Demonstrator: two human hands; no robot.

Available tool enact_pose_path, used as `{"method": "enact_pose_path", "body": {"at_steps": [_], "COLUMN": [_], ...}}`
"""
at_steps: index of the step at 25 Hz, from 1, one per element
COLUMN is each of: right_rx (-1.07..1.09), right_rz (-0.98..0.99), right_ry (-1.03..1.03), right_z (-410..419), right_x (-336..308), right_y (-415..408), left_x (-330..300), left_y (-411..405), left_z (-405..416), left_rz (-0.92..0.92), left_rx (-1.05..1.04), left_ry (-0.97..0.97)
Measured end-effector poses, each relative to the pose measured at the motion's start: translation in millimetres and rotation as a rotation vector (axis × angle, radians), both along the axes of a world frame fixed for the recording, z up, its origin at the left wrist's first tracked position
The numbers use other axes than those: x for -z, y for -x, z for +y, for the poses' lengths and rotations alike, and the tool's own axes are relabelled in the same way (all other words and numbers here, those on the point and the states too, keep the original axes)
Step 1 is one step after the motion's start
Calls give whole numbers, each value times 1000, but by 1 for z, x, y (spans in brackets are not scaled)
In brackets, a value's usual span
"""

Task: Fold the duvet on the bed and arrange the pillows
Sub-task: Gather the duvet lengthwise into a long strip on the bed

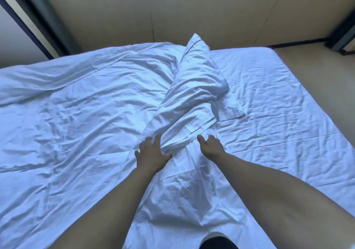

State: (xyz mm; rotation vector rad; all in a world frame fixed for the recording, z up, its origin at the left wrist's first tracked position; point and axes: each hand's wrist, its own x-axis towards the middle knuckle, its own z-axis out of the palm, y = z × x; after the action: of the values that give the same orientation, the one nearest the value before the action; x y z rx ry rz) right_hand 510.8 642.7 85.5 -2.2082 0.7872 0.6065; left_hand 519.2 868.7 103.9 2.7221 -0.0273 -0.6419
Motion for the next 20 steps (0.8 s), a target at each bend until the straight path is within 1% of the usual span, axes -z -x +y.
{"method": "enact_pose_path", "body": {"at_steps": [4,7,9,11,13,14,15,16,17,19,20], "right_rx": [423,734,1019,1171,1171,1132,1058,1011,948,670,481], "right_rz": [44,-12,-125,-177,-175,-190,-234,-312,-470,-725,-782], "right_ry": [-224,-466,-672,-837,-992,-1074,-1134,-1121,-1078,-1002,-985], "right_z": [-60,-102,-121,-129,-120,-112,-99,-89,-79,-50,-34], "right_x": [28,86,134,166,176,168,146,126,104,51,20], "right_y": [-87,-169,-217,-246,-268,-276,-290,-307,-327,-378,-405], "left_x": [30,91,130,149,137,120,99,80,67,44,33], "left_y": [-82,-159,-202,-225,-242,-251,-263,-276,-289,-324,-345], "left_z": [-73,-117,-123,-110,-96,-87,-76,-62,-46,-1,23], "left_rz": [106,86,1,-143,-248,-270,-295,-315,-335,-361,-352], "left_rx": [102,149,153,152,105,47,-34,-125,-233,-525,-698], "left_ry": [-144,-256,-290,-253,-123,-62,-12,21,32,24,39]}}
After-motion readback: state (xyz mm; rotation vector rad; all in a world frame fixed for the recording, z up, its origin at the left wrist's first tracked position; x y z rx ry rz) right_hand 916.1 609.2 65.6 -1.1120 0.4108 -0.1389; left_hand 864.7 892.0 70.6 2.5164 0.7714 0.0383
